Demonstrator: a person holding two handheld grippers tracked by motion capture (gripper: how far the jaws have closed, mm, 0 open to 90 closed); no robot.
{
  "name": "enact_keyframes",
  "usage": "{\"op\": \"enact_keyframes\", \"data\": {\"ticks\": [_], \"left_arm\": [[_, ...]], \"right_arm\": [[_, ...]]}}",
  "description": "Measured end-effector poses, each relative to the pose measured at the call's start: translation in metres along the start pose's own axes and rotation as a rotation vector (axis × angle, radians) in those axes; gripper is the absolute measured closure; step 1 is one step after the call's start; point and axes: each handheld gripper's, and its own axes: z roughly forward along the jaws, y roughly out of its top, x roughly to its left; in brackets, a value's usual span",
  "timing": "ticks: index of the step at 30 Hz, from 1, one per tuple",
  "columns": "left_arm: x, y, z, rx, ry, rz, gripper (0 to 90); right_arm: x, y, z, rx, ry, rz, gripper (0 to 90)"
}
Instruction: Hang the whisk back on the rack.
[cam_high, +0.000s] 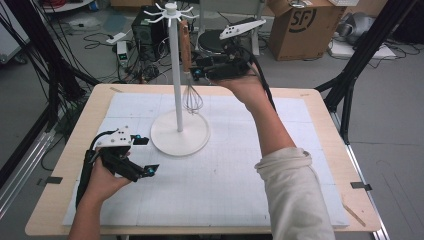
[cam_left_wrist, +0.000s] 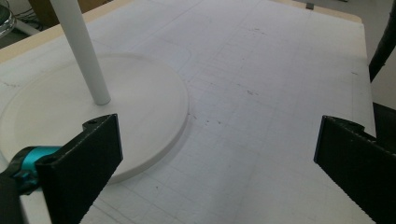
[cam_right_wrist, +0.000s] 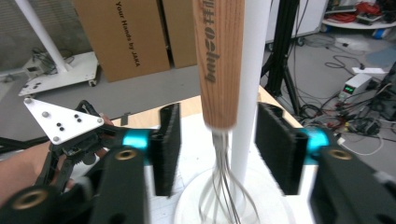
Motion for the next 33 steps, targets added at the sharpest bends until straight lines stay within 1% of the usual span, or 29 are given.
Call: {"op": "enact_keyframes", "data": {"ticks": [3, 5, 8, 9, 10, 11, 12, 13, 15, 16, 18, 19, 20, 22, 23, 24, 26, 27, 28, 29, 30, 31, 33], "left_arm": [[0.0, 0.0, 0.0, 0.0, -0.001, 0.001, 1.6], [-0.001, 0.001, 0.0, 0.001, -0.003, 0.003, 1.6], [-0.002, 0.001, 0.001, 0.001, -0.004, 0.004, 1.6], [-0.002, 0.001, 0.001, 0.001, -0.001, 0.006, 1.6], [-0.002, 0.001, 0.001, 0.003, 0.0, 0.008, 1.6], [-0.002, 0.001, 0.002, 0.003, -0.002, 0.006, 1.6], [-0.002, 0.001, 0.002, 0.006, -0.005, 0.008, 1.6], [-0.002, 0.001, 0.002, 0.006, -0.005, 0.009, 1.6], [-0.002, 0.001, 0.003, 0.008, -0.002, 0.009, 1.6], [-0.002, 0.001, 0.003, 0.008, -0.005, 0.008, 1.6], [-0.002, 0.001, 0.004, 0.008, -0.006, 0.009, 1.6], [-0.003, 0.002, 0.004, 0.011, -0.005, 0.011, 1.6], [-0.003, 0.002, 0.004, 0.009, -0.006, 0.009, 1.6], [-0.003, 0.002, 0.004, 0.008, -0.006, 0.01, 1.6], [-0.003, 0.002, 0.004, 0.007, -0.007, 0.008, 1.6], [-0.003, 0.002, 0.004, 0.007, -0.007, 0.009, 1.6], [-0.003, 0.002, 0.004, 0.009, -0.009, 0.01, 1.6], [-0.003, 0.002, 0.004, 0.006, -0.01, 0.01, 1.6], [-0.003, 0.002, 0.004, 0.004, -0.014, 0.011, 1.6], [-0.003, 0.002, 0.004, 0.003, -0.015, 0.011, 1.6], [-0.003, 0.002, 0.004, 0.002, -0.016, 0.011, 1.6], [-0.003, 0.002, 0.004, 0.002, -0.018, 0.01, 1.6], [-0.004, 0.002, 0.004, 0.003, -0.017, 0.01, 1.6]], "right_arm": [[0.003, -0.001, -0.004, 0.002, 0.006, 0.003, 44.2], [0.004, -0.003, -0.007, -0.007, -0.002, 0.007, 39.1], [0.006, -0.009, -0.011, -0.028, -0.01, 0.023, 36.3], [0.004, -0.012, -0.013, -0.03, -0.019, -0.001, 36.0], [0.005, -0.014, -0.014, -0.026, -0.014, 0.017, 35.5], [0.004, -0.017, -0.018, -0.013, -0.013, 0.004, 33.1], [0.004, -0.017, -0.018, -0.013, -0.013, 0.004, 33.1], [0.006, -0.021, -0.022, -0.019, -0.016, -0.009, 33.0], [0.006, -0.022, -0.025, -0.024, -0.013, -0.007, 32.2], [0.007, -0.024, -0.027, -0.03, -0.014, -0.016, 30.9], [0.009, -0.028, -0.032, -0.036, -0.018, -0.008, 29.4], [0.01, -0.029, -0.034, -0.037, -0.019, -0.011, 27.8], [0.013, -0.032, -0.038, -0.036, -0.035, -0.029, 24.1], [0.014, -0.034, -0.04, -0.044, -0.042, -0.035, 22.4], [0.016, -0.036, -0.042, -0.043, -0.038, -0.028, 20.9], [0.017, -0.038, -0.044, -0.051, -0.041, -0.041, 20.1], [0.019, -0.043, -0.046, -0.04, -0.055, -0.071, 17.6], [0.02, -0.046, -0.047, -0.036, -0.053, -0.066, 16.3], [0.02, -0.049, -0.048, -0.031, -0.061, -0.079, 15.4], [0.022, -0.051, -0.05, -0.024, -0.058, -0.08, 14.8], [0.022, -0.053, -0.051, -0.025, -0.062, -0.093, 14.3], [0.024, -0.055, -0.053, -0.024, -0.059, -0.085, 13.2], [0.025, -0.06, -0.057, -0.04, -0.059, -0.089, 11.0]]}}
